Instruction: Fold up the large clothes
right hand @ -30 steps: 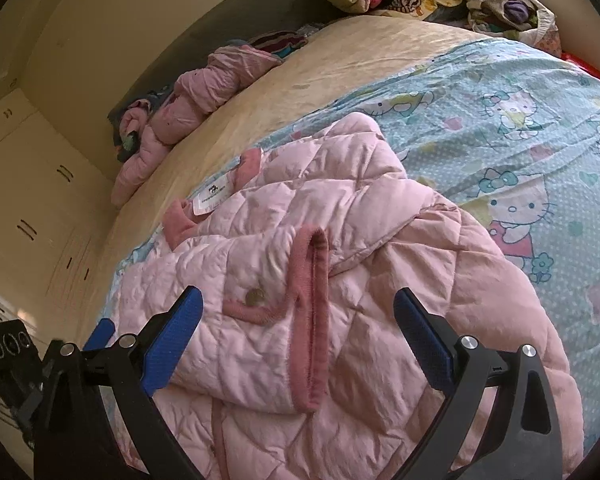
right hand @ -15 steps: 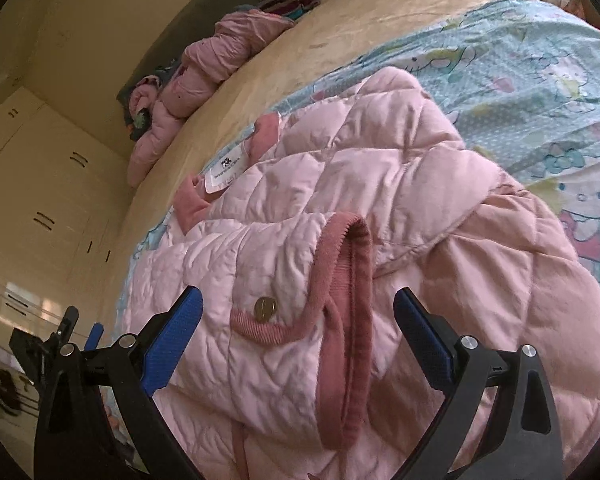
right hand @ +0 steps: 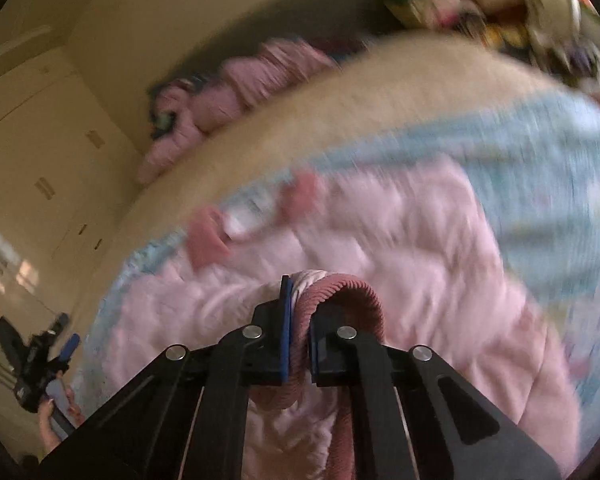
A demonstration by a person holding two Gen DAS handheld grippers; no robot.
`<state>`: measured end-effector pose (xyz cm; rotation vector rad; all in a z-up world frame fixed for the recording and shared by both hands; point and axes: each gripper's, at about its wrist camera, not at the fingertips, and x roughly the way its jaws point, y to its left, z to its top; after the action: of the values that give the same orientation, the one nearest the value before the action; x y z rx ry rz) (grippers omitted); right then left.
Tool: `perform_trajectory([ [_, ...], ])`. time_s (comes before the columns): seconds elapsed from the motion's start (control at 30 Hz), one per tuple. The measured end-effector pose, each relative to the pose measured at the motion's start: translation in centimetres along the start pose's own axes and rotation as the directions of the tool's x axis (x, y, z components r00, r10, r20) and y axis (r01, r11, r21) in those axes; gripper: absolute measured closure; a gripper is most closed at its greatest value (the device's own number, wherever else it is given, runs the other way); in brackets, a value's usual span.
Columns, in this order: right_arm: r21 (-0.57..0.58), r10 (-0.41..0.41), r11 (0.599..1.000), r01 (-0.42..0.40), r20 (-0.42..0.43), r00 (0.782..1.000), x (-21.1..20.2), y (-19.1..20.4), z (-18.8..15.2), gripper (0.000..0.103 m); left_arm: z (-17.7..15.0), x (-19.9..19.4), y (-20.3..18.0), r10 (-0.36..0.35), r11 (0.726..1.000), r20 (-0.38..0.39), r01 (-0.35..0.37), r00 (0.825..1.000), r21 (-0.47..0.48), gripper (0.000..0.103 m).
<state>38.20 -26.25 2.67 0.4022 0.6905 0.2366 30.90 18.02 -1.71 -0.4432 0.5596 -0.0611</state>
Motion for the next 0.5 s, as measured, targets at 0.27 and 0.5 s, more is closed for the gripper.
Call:
perform_trajectory([
  [0.27, -0.208, 0.0, 0.978, 0.034, 0.161, 0.987, -2.3, 5.0, 6.5, 0.098, -0.3, 0.9, 0.4, -0.02, 0.999, -0.025, 0.019, 0.999, -0.041, 0.009],
  [0.5, -0.275, -0.077, 0.954, 0.123, 0.171, 0.982, 0.3, 5.0, 7.4, 0.098, -1.0, 2.5, -1.8, 0.057, 0.996, -0.045, -0.054, 0.997, 0.069, 0.009],
])
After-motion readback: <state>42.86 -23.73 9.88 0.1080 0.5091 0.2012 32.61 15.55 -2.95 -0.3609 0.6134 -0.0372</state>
